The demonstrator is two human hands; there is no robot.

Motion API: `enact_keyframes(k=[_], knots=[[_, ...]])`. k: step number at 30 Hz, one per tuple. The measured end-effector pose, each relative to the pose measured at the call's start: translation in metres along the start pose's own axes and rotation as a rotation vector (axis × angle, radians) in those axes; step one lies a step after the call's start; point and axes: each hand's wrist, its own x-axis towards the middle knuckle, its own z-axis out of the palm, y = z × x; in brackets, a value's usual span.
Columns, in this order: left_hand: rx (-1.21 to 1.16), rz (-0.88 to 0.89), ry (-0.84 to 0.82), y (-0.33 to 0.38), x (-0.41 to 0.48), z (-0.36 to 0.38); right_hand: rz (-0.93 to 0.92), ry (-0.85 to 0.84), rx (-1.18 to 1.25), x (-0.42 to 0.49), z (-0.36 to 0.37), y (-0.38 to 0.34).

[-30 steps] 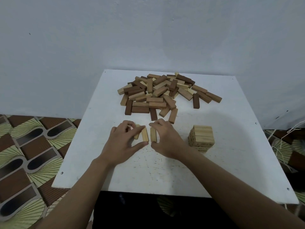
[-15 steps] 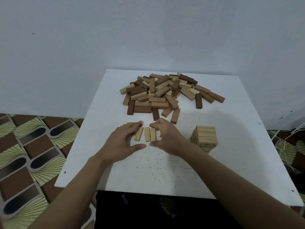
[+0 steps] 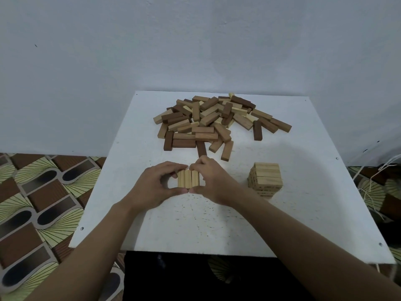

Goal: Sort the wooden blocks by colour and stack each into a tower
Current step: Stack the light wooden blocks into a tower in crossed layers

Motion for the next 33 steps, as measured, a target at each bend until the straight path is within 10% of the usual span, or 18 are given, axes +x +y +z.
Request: enact_keyframes(k=[19,33], knots=[[-0.064,-0.077,-0.017,0.013,0.004,-0.002,-0.001,-0.061,-0.106,-0.008,-0.008,-0.011],[-0.08,0.187,0.018,0.132,0.057,-0.009,-0.077,0.18,-0.033,-0.056,-0.144,-0.001]])
